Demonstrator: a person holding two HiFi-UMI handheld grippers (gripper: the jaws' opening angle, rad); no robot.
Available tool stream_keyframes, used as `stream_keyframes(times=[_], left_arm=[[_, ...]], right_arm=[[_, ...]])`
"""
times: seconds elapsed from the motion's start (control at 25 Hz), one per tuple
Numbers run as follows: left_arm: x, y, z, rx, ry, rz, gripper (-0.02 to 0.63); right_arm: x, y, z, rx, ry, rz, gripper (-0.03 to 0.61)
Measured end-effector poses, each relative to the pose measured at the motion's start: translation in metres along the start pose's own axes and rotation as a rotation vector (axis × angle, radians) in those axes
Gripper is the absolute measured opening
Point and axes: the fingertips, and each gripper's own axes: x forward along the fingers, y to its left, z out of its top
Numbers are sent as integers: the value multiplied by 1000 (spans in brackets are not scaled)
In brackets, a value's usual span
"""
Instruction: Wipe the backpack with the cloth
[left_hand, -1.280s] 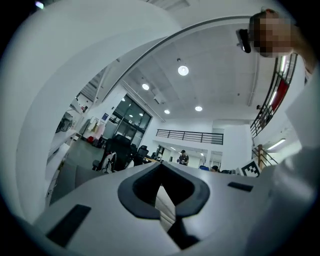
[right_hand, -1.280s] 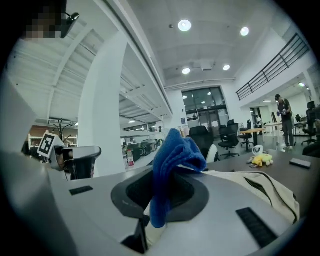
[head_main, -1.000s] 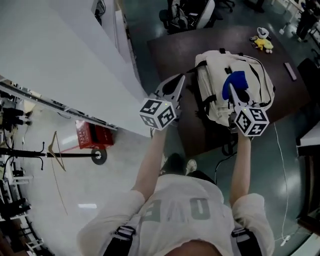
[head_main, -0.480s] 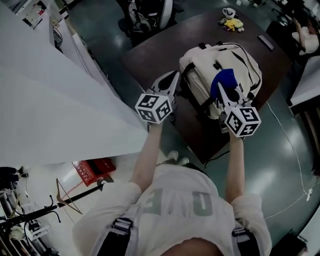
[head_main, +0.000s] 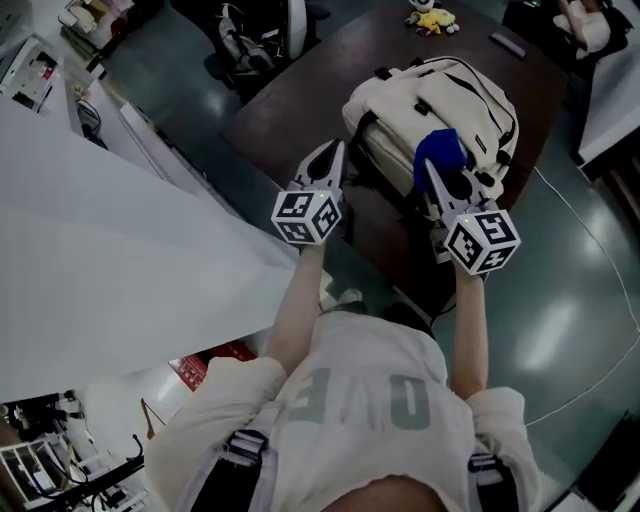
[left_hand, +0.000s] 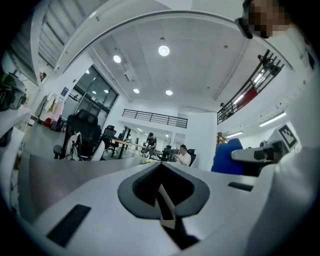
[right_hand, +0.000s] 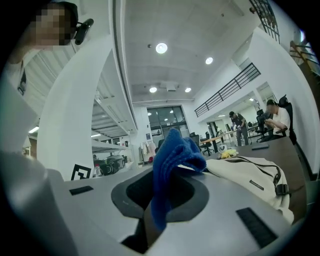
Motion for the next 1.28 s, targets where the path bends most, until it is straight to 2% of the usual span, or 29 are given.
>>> stream_keyframes(times=[0.08, 0.28, 0.32, 0.4, 0.48, 0.68, 0.72, 0.76, 0.96, 1.12, 1.28], left_arm=[[3, 5, -16, -3, 51, -20, 5], [16, 5, -42, 52, 146, -78, 5], [18, 5, -44, 60, 156, -88, 53], [20, 9, -48, 65, 165, -95, 82], [22, 15, -55, 59, 184, -89, 103], [39, 22, -76, 13, 247, -96, 103], [41, 22, -76, 22, 246, -100, 91], [44, 22, -73, 36, 240, -101, 43], [54, 44, -29, 108, 138, -88, 41], [68, 40, -2, 130, 72, -168, 41], [69, 39, 2, 154, 104, -240, 41]], right_arm=[[5, 7, -4, 10, -11, -9, 41], [18, 40, -6, 42, -22, 27, 41], [20, 44, -6, 44, -22, 29, 41], [24, 47, -8, 44, -15, 25, 41], [29, 48, -14, 49, -3, 18, 41], [39, 41, -33, 98, 30, -26, 42], [41, 40, -38, 98, 41, -37, 41], [42, 39, -43, 94, 54, -47, 41], [55, 58, -65, 57, 107, -39, 41], [88, 70, -95, 15, 155, -28, 41], [122, 59, -122, -21, 198, -79, 41]])
